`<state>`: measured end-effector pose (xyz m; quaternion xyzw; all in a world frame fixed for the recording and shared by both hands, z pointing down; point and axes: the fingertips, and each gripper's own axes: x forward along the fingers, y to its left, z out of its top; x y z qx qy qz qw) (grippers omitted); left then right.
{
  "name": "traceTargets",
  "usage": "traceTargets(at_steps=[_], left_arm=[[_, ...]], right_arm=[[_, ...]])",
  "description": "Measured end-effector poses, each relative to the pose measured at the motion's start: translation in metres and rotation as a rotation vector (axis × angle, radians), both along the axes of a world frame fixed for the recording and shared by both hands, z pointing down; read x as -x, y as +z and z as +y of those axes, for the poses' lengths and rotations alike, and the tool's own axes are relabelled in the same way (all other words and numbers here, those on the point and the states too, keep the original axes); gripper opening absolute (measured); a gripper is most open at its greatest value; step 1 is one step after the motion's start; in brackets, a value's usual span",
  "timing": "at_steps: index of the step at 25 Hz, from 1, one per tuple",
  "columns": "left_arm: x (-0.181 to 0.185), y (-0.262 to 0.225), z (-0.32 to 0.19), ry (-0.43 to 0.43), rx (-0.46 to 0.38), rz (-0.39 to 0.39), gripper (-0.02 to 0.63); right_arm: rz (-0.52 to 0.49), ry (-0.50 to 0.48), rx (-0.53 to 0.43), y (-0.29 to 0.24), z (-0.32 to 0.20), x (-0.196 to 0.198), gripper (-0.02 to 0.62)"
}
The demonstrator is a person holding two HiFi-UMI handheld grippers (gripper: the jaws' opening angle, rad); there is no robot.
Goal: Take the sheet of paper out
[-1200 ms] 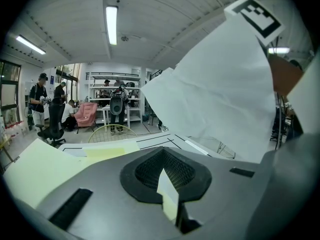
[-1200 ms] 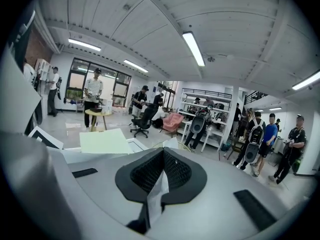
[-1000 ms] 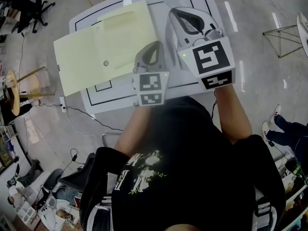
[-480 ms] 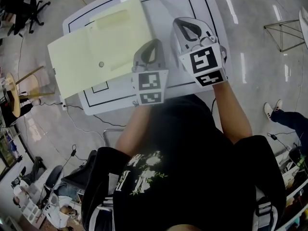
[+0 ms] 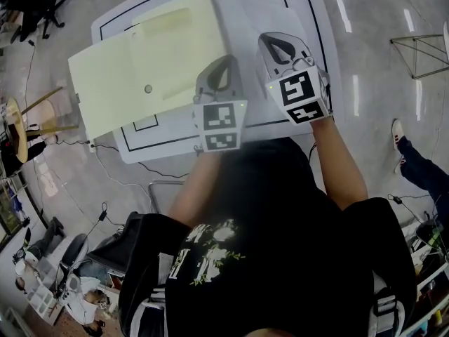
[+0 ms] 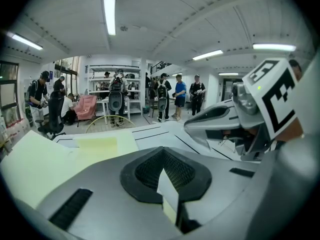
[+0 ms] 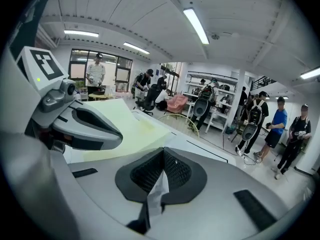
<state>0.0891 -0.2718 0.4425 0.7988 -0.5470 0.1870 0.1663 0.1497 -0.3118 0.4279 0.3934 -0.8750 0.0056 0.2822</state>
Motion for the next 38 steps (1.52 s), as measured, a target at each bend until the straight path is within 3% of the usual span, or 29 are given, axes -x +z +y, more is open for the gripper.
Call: traceTargets(at_steps=[28,32,38], left_arm=[[-0.003,0.025,-0.026,-0.071,0.073,-0.012,-0.005],[-0.001,0.030,-0.025,-0.074,0.078,-0.011,-0.006],[-0.003,0.031,-0.025,-0.067,0.079,-0.012,-0.006]], right_arm=[[0.039,-0.208,0.192,0.099,-0.017,0.010,0.003],[0.018,-0.221,0.236,0.107,-0.014,0.015,0.003],[0.012,-0.209,0.221,0.103,-0.014,0.015,0.005]])
